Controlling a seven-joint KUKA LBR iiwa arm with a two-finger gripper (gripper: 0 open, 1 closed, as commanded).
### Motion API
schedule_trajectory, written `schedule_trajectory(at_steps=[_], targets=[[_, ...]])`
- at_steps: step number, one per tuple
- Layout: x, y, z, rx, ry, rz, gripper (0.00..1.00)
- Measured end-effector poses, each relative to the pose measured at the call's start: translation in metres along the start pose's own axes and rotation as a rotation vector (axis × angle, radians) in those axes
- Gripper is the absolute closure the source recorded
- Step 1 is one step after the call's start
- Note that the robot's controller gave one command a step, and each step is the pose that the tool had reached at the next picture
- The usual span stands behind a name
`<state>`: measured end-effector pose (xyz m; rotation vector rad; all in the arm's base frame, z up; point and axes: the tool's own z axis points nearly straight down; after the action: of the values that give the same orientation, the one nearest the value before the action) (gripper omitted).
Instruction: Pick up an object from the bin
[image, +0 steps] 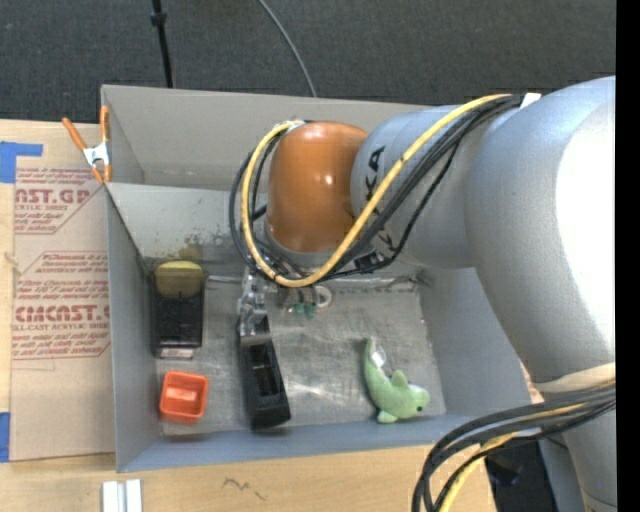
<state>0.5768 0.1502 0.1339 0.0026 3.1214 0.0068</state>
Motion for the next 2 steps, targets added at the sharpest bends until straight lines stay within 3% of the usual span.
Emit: schedule_trajectory(at_steps=[1,2], targets=[[-0.001,-0.002,-0.030,0.007,0.026,-0.013,1.00],[0.032,-0.005,-0.060,0.002,0.011,-0.032,1.00]])
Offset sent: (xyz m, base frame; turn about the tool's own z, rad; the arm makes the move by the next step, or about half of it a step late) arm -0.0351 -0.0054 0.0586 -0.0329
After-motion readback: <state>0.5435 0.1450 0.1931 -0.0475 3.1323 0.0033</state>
